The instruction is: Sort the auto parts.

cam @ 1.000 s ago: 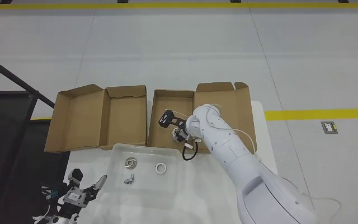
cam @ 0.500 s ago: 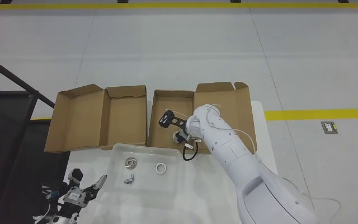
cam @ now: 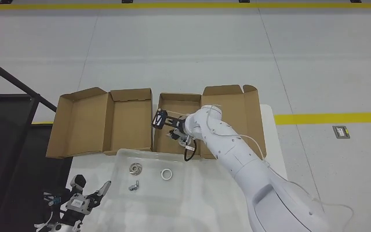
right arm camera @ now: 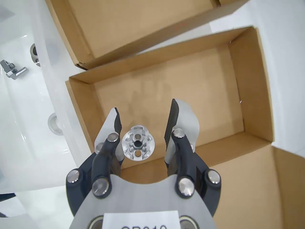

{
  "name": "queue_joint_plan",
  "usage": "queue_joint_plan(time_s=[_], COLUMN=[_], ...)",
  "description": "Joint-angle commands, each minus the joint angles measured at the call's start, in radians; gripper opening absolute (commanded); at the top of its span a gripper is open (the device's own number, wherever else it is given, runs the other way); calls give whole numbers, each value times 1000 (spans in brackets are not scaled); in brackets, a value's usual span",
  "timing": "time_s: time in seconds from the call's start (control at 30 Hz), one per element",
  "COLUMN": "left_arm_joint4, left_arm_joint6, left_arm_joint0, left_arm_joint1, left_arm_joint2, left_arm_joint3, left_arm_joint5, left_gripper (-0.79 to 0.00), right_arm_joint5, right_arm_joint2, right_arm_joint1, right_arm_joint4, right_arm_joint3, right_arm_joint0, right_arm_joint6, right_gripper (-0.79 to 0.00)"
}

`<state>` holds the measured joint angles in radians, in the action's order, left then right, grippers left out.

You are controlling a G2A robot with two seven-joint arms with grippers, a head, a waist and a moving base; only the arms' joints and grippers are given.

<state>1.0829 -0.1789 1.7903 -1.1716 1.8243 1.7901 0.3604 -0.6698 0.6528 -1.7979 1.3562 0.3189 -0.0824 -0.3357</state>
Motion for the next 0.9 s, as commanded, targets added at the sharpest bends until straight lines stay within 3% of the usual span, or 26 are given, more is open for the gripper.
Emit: queue_joint_plan(time_s=[0.0,0.27,0.5,0.53,0.57,0.6,0.7,0.87], left_arm_joint4=[0,-61,-117,-124,-130,-135,-149,-160], left_arm_joint6=[-3,6,22,28,33,38,52,63], left_arm_joint0=[-1,-9,-17,-19,-20,-21,-24,-26], left_arm_joint1=[0,-2,-4,-5,-5,-5,-6,-7], left_arm_joint2=[1,31,43,44,44,45,49,49], left_arm_joint3=[0,-9,-14,-14,-13,-13,-14,-14], left_arm_joint5=[-2,-5,-15,-17,-18,-17,-21,-38], left_gripper=[0,0,0,0,0,0,0,0], right_arm_joint5=[-13,-122,-224,-258,-292,-308,-342,-342], right_arm_joint2=[-9,-57,-71,-78,-86,-90,-101,-101], right_arm_joint1=[8,70,136,144,150,154,164,164], right_arm_joint4=[36,251,413,435,459,473,500,500], right_arm_joint3=[34,234,454,487,517,544,613,613], right_arm_joint0=[-8,-73,-152,-162,-170,-178,-206,-206], right_arm_joint6=[45,274,328,322,308,293,258,258], right_gripper=[-360,-326,-286,-246,-148,0,0,0])
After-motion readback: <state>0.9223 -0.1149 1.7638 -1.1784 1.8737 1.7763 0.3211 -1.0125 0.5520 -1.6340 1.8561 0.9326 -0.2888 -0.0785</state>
